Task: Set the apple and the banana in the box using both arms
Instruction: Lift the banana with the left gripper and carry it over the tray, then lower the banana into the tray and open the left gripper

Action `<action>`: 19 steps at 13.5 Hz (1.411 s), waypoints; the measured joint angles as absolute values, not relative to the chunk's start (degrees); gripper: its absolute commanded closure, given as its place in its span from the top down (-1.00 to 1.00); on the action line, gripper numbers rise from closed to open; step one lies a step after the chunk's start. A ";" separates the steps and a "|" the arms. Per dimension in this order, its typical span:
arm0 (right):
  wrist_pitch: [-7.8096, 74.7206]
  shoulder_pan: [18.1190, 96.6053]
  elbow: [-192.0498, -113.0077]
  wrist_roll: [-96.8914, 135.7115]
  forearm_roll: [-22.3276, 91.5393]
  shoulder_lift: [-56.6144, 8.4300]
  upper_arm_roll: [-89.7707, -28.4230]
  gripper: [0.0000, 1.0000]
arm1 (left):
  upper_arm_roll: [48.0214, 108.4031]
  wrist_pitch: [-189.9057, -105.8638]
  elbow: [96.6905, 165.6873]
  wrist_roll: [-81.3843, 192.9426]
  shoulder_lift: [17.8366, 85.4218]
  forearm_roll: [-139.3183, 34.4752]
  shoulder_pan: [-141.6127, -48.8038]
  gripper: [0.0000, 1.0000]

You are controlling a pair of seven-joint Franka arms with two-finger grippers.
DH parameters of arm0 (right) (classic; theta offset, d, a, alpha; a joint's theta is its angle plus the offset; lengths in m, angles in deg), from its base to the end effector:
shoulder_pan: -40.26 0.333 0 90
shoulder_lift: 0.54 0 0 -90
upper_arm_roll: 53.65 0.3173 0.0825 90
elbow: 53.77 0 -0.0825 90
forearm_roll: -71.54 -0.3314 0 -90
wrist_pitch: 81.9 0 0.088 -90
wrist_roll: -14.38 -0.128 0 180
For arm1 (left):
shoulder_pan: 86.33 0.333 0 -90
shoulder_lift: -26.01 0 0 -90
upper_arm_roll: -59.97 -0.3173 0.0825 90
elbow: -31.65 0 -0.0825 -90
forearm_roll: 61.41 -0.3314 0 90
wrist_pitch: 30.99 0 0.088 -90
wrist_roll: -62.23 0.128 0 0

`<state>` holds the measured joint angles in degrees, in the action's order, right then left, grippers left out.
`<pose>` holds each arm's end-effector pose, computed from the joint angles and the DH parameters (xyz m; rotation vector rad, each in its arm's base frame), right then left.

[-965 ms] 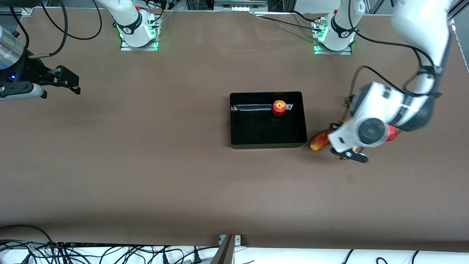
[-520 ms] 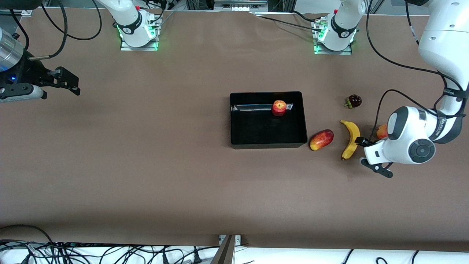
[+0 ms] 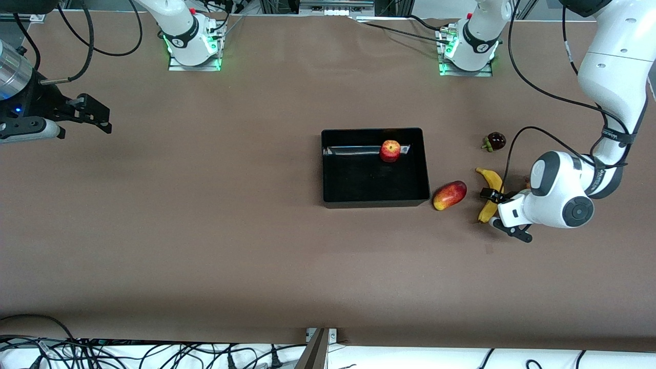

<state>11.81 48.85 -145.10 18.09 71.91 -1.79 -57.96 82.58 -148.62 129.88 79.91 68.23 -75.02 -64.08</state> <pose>0.5133 0.0381 0.5897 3.1258 0.2189 0.0311 0.5881 0.0300 0.1826 2.9079 -0.6092 -0.4704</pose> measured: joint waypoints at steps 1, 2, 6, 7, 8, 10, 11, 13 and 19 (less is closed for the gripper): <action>11.81 48.85 -145.10 18.09 71.91 -1.80 -57.96 1.00 | 82.57 -149.23 130.37 80.09 68.24 -75.03 -64.00 -0.87; 11.81 48.84 -145.10 18.09 71.91 -1.81 -57.96 1.00 | 82.56 -149.24 130.35 80.19 68.14 -75.03 -63.94 -0.91; 11.81 48.84 -145.10 18.09 71.91 -1.83 -57.96 1.00 | 82.63 -148.64 129.96 80.22 67.58 -75.03 -63.96 -1.00; 11.81 48.84 -145.10 18.09 71.91 -1.83 -57.96 1.00 | 82.77 -148.02 129.65 80.22 67.50 -75.03 -64.01 -1.00; 11.81 48.84 -145.10 18.09 71.91 -1.83 -57.96 1.00 | 83.09 -146.39 128.80 80.22 67.33 -75.03 -64.12 -1.00; 11.81 48.83 -145.10 18.09 71.91 -1.83 -57.96 1.00 | 83.96 -138.51 124.38 80.20 66.46 -74.97 -65.44 -1.00; 11.81 48.82 -145.10 18.09 71.91 -1.83 -57.96 1.00 | 84.16 -133.29 121.02 79.84 65.81 -74.77 -67.02 -1.00; 11.82 48.81 -145.09 18.09 71.91 -1.83 -57.95 1.00 | 84.60 -124.23 114.80 75.88 64.35 -73.53 -71.58 -1.00; 11.82 48.79 -145.09 18.09 71.91 -1.83 -57.94 1.00 | 89.74 -122.58 111.75 43.71 64.10 -70.63 -91.10 -1.00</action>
<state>11.82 48.79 -145.09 18.09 71.91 -1.83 -57.94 89.74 -122.58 111.75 43.71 64.10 -70.63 -91.10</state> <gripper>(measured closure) 0.000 0.656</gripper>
